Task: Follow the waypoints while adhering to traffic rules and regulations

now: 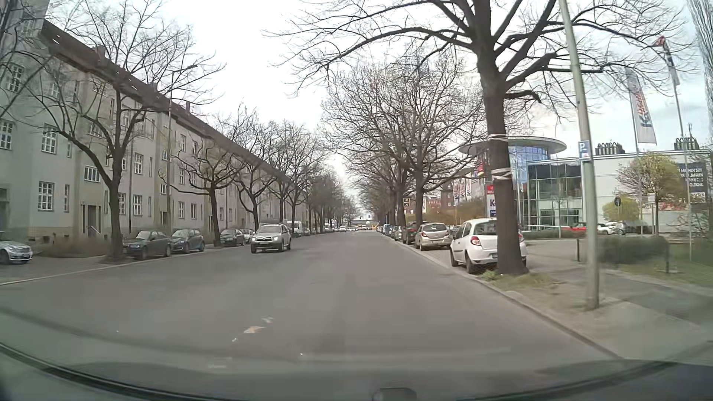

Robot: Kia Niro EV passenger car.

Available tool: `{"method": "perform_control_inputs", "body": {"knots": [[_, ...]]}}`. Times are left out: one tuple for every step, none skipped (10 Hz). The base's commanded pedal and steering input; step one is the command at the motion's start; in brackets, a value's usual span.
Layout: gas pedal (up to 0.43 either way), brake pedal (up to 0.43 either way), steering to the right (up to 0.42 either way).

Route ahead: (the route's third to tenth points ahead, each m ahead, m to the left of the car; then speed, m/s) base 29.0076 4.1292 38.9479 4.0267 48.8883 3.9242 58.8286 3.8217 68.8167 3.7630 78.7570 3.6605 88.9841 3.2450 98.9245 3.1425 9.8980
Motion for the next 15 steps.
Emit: {"method": "perform_control_inputs", "body": {"knots": [[0.067, 0.0, -0.001], [0.067, 0.0, 0.0], [0.067, 0.0, 0.0], [0.067, 0.0, 0.0], [0.067, 0.0, 0.0], [0.067, 0.0, -0.001], [0.067, 0.0, -0.001], [0.067, 0.0, 0.0], [0.067, 0.0, 0.0], [0.067, 0.0, 0.0], [0.059, 0.0, 0.0], [0.047, 0.0, 0.0], [0.028, 0.0, 0.0], [0.028, 0.0, 0.0], [0.028, 0.0, -0.001]]}}
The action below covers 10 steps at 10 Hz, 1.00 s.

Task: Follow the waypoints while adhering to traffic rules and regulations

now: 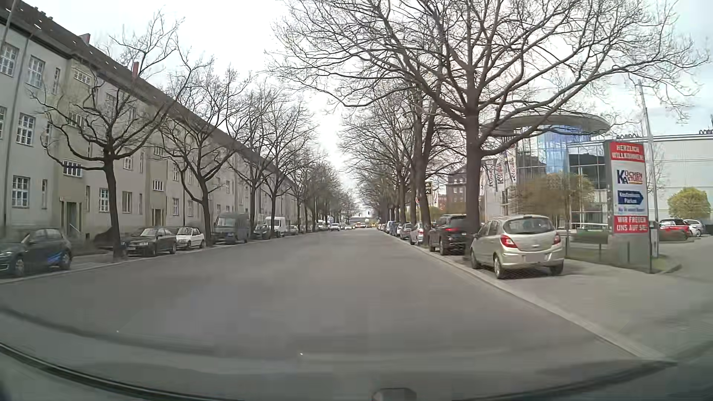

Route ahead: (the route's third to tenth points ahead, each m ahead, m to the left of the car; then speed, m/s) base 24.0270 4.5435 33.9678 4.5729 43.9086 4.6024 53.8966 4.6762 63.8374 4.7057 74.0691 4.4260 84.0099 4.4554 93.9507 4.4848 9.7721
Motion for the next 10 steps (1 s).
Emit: {"method": "perform_control_inputs", "body": {"knots": [[0.028, 0.0, 0.0], [0.028, 0.0, -0.001], [0.028, 0.0, -0.001], [0.028, 0.0, 0.0], [0.028, 0.0, 0.0], [0.028, 0.0, 0.0], [0.039, 0.0, -0.001], [0.047, 0.0, 0.0], [0.059, 0.0, 0.003], [0.067, 0.0, 0.005]]}}
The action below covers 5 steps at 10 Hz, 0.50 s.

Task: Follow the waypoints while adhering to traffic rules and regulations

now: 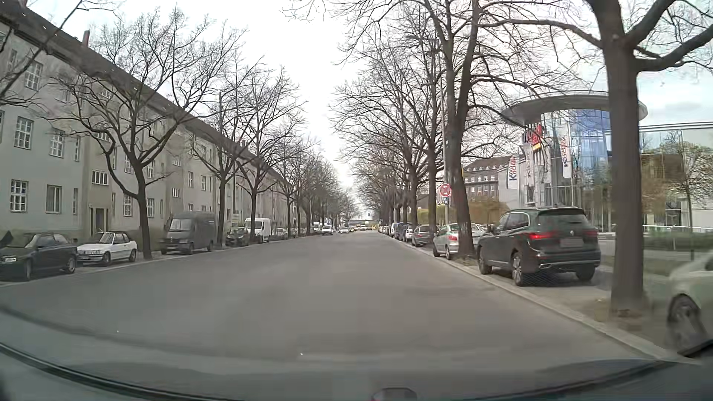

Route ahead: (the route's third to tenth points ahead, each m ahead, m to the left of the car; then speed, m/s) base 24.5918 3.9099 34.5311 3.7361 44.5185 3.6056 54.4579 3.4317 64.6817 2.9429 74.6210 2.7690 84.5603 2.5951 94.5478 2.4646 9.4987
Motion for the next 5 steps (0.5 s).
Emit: {"method": "perform_control_inputs", "body": {"knots": [[0.079, 0.0, 0.006], [0.079, 0.0, 0.006], [0.079, 0.0, 0.006], [0.079, 0.0, 0.006], [0.087, 0.0, 0.006]]}}
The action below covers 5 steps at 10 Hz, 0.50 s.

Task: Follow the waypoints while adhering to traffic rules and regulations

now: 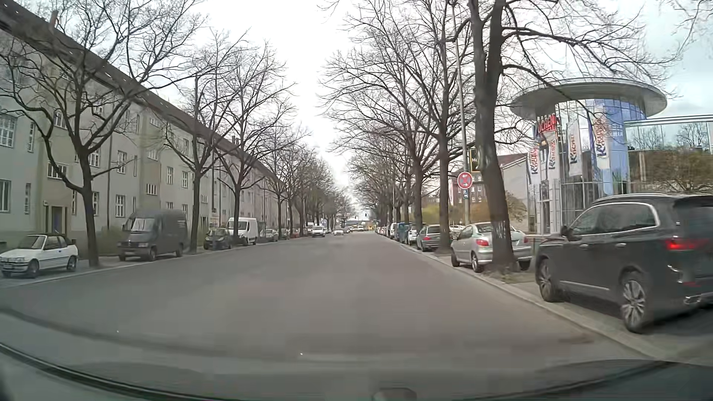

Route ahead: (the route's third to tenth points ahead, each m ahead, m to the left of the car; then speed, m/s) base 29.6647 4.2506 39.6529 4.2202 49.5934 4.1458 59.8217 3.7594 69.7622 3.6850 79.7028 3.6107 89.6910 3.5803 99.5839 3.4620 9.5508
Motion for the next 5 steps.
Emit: {"method": "perform_control_inputs", "body": {"knots": [[0.087, 0.0, 0.006], [0.098, 0.0, 0.006], [0.098, 0.0, 0.005], [0.098, 0.0, 0.004], [0.098, 0.0, 0.004]]}}
